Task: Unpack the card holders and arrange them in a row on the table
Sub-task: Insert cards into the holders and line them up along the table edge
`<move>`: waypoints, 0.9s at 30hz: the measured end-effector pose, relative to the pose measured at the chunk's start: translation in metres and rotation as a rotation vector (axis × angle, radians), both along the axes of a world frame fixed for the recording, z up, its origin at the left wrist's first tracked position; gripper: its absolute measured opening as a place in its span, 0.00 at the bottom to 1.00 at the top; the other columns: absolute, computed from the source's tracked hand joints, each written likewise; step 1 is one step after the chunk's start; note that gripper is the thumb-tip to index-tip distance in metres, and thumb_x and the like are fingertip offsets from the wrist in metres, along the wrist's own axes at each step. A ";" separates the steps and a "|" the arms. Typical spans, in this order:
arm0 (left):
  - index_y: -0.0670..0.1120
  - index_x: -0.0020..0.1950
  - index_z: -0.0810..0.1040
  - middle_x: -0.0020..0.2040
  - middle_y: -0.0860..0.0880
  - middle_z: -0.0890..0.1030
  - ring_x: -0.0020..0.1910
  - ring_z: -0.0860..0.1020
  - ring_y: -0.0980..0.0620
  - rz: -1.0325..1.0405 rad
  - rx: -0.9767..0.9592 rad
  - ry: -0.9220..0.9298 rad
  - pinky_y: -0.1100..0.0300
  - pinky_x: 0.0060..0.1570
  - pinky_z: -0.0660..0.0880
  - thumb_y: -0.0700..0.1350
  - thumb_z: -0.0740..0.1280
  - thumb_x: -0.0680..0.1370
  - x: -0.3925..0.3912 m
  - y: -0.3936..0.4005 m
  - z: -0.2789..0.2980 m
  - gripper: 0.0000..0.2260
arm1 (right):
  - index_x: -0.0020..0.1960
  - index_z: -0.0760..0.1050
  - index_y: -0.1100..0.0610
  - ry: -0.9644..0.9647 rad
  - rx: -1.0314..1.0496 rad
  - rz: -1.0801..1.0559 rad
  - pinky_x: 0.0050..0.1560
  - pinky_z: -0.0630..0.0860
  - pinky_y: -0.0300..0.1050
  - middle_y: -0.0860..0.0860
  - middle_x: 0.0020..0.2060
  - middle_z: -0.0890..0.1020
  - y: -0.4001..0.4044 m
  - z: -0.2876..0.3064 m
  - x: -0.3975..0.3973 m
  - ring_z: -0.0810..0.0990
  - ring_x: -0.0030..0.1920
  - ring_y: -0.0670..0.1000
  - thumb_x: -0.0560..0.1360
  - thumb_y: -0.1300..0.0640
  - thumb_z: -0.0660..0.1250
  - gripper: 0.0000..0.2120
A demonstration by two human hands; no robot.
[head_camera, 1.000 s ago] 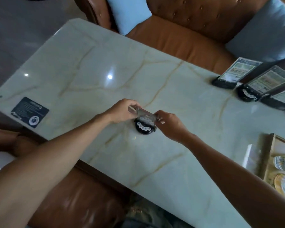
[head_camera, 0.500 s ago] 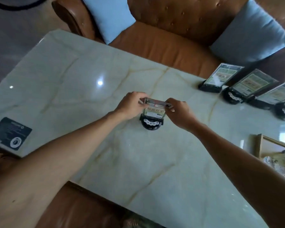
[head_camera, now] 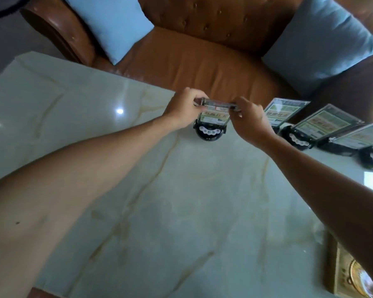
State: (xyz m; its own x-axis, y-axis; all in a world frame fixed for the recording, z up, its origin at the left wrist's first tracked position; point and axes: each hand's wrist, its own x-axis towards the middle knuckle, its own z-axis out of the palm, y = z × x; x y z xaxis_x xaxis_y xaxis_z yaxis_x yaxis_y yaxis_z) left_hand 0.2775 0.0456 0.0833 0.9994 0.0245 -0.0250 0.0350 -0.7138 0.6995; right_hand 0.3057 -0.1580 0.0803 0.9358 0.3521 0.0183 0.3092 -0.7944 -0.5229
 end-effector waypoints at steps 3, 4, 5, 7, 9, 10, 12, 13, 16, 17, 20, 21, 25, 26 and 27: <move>0.47 0.51 0.86 0.46 0.54 0.84 0.48 0.82 0.54 0.007 -0.016 0.017 0.59 0.48 0.79 0.39 0.73 0.75 0.025 -0.007 -0.006 0.07 | 0.55 0.77 0.55 -0.012 -0.031 -0.004 0.39 0.77 0.49 0.57 0.46 0.84 -0.002 -0.009 0.024 0.81 0.41 0.60 0.79 0.57 0.59 0.10; 0.47 0.51 0.86 0.46 0.54 0.84 0.48 0.81 0.55 0.007 -0.022 0.017 0.62 0.47 0.77 0.39 0.73 0.75 0.031 -0.008 -0.008 0.07 | 0.56 0.77 0.54 -0.010 -0.044 -0.004 0.38 0.77 0.48 0.57 0.46 0.84 -0.003 -0.013 0.031 0.81 0.40 0.59 0.79 0.57 0.59 0.10; 0.46 0.51 0.86 0.46 0.53 0.84 0.48 0.81 0.56 0.002 -0.022 0.015 0.65 0.44 0.75 0.39 0.73 0.75 0.037 -0.010 -0.010 0.07 | 0.56 0.77 0.54 -0.011 -0.053 -0.008 0.37 0.76 0.48 0.57 0.47 0.84 -0.005 -0.016 0.037 0.80 0.40 0.57 0.80 0.57 0.59 0.09; 0.46 0.51 0.86 0.45 0.53 0.84 0.46 0.80 0.57 -0.018 -0.028 0.015 0.69 0.41 0.73 0.39 0.73 0.75 0.045 -0.012 -0.014 0.06 | 0.56 0.76 0.55 -0.019 -0.067 -0.017 0.37 0.75 0.47 0.58 0.47 0.84 -0.008 -0.020 0.046 0.79 0.39 0.58 0.80 0.58 0.59 0.09; 0.46 0.51 0.86 0.45 0.54 0.84 0.45 0.80 0.57 -0.028 -0.040 0.019 0.66 0.43 0.75 0.39 0.73 0.75 0.050 -0.016 -0.017 0.06 | 0.57 0.76 0.56 -0.020 -0.081 -0.020 0.37 0.74 0.47 0.59 0.47 0.84 -0.011 -0.023 0.052 0.78 0.39 0.59 0.80 0.58 0.58 0.10; 0.46 0.51 0.86 0.45 0.54 0.84 0.45 0.80 0.57 -0.026 -0.042 0.015 0.65 0.43 0.74 0.39 0.73 0.75 0.052 -0.019 -0.018 0.06 | 0.57 0.76 0.56 -0.018 -0.077 -0.023 0.37 0.73 0.47 0.59 0.47 0.84 -0.013 -0.024 0.054 0.77 0.38 0.58 0.80 0.58 0.58 0.10; 0.45 0.52 0.86 0.45 0.54 0.84 0.45 0.79 0.57 -0.013 -0.066 0.008 0.66 0.43 0.73 0.38 0.72 0.75 0.055 -0.023 -0.020 0.07 | 0.58 0.76 0.57 -0.010 -0.068 -0.027 0.36 0.71 0.45 0.59 0.46 0.83 -0.016 -0.026 0.057 0.75 0.37 0.57 0.80 0.58 0.58 0.10; 0.44 0.52 0.86 0.45 0.53 0.83 0.45 0.79 0.57 -0.011 -0.081 0.016 0.68 0.43 0.73 0.37 0.71 0.75 0.057 -0.024 -0.019 0.07 | 0.58 0.76 0.57 0.002 -0.071 -0.026 0.36 0.70 0.44 0.59 0.47 0.83 -0.017 -0.026 0.058 0.75 0.37 0.57 0.80 0.59 0.58 0.10; 0.41 0.55 0.84 0.50 0.48 0.85 0.49 0.79 0.54 -0.041 -0.089 0.077 0.64 0.48 0.74 0.36 0.72 0.75 0.063 -0.029 -0.013 0.10 | 0.62 0.72 0.59 0.071 -0.099 0.013 0.30 0.70 0.42 0.59 0.50 0.82 -0.020 -0.019 0.058 0.76 0.38 0.56 0.78 0.64 0.58 0.14; 0.41 0.57 0.83 0.52 0.46 0.85 0.50 0.79 0.54 -0.042 -0.081 0.101 0.62 0.50 0.75 0.36 0.72 0.74 0.064 -0.031 -0.010 0.12 | 0.64 0.70 0.59 0.072 -0.107 0.028 0.31 0.72 0.43 0.59 0.52 0.82 -0.021 -0.015 0.057 0.76 0.39 0.56 0.78 0.65 0.58 0.15; 0.40 0.67 0.77 0.62 0.44 0.81 0.58 0.79 0.51 -0.007 -0.056 0.164 0.62 0.57 0.74 0.37 0.74 0.74 0.065 -0.035 0.000 0.21 | 0.64 0.68 0.60 0.013 -0.090 0.042 0.38 0.74 0.48 0.58 0.53 0.79 -0.028 0.004 0.052 0.77 0.44 0.57 0.78 0.65 0.59 0.15; 0.41 0.69 0.75 0.64 0.44 0.80 0.62 0.78 0.49 0.003 -0.041 0.167 0.60 0.61 0.74 0.38 0.74 0.75 0.065 -0.037 0.003 0.23 | 0.63 0.69 0.60 -0.011 -0.082 0.047 0.38 0.75 0.50 0.57 0.52 0.78 -0.033 0.011 0.049 0.78 0.44 0.57 0.78 0.65 0.58 0.14; 0.47 0.69 0.75 0.65 0.43 0.77 0.64 0.76 0.47 0.016 -0.005 0.072 0.50 0.65 0.74 0.43 0.72 0.76 0.071 -0.062 0.028 0.21 | 0.60 0.72 0.58 -0.111 -0.106 0.055 0.42 0.79 0.56 0.57 0.52 0.78 -0.073 0.040 0.040 0.79 0.45 0.61 0.77 0.63 0.58 0.12; 0.47 0.67 0.76 0.64 0.43 0.77 0.63 0.77 0.47 -0.004 -0.021 0.032 0.50 0.64 0.74 0.43 0.71 0.76 0.073 -0.074 0.036 0.19 | 0.59 0.73 0.58 -0.124 -0.114 0.038 0.44 0.79 0.56 0.57 0.52 0.78 -0.088 0.046 0.040 0.79 0.46 0.61 0.77 0.62 0.59 0.12; 0.46 0.66 0.77 0.62 0.43 0.78 0.62 0.77 0.47 -0.032 -0.034 -0.001 0.50 0.64 0.75 0.43 0.71 0.76 0.076 -0.088 0.043 0.18 | 0.58 0.74 0.58 -0.134 -0.116 0.013 0.45 0.78 0.54 0.57 0.52 0.78 -0.104 0.052 0.040 0.80 0.48 0.61 0.76 0.62 0.59 0.12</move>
State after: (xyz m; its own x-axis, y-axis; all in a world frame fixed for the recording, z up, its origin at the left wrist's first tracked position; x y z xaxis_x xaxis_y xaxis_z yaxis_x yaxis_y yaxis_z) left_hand 0.3540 -0.0427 0.1268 0.9997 -0.0086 -0.0242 0.0116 -0.6903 0.7234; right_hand 0.3456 -0.2618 0.1320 0.9229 0.3716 0.1008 0.3809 -0.8424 -0.3811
